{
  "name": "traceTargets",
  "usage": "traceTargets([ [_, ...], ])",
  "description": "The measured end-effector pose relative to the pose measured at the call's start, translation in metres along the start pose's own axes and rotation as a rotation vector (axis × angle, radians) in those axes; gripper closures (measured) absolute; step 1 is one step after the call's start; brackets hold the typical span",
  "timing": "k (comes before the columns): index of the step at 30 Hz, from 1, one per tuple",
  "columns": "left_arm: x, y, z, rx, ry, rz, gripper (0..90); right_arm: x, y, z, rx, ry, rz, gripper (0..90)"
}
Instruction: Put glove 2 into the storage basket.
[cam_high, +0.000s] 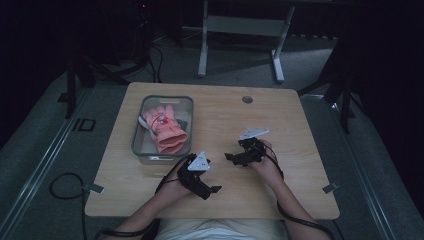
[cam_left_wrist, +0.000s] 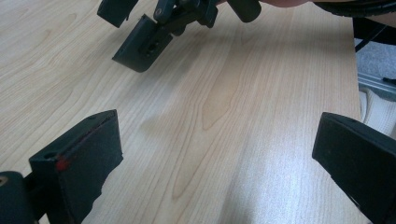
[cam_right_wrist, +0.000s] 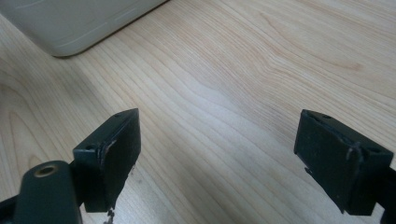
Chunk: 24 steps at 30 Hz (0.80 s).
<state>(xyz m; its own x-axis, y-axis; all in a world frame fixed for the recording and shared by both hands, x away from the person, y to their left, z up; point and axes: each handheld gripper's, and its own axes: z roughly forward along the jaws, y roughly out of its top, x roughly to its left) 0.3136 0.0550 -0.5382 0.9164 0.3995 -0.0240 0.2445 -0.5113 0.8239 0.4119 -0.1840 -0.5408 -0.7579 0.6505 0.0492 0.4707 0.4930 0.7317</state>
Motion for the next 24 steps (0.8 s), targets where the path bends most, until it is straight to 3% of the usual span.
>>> traceTargets([
  [24, 0.002, -0.017, 0.005, 0.021, 0.002, -0.002, 1.1, -0.009, -0.024, -0.009, -0.011, -0.032, 0.006, 14.3],
])
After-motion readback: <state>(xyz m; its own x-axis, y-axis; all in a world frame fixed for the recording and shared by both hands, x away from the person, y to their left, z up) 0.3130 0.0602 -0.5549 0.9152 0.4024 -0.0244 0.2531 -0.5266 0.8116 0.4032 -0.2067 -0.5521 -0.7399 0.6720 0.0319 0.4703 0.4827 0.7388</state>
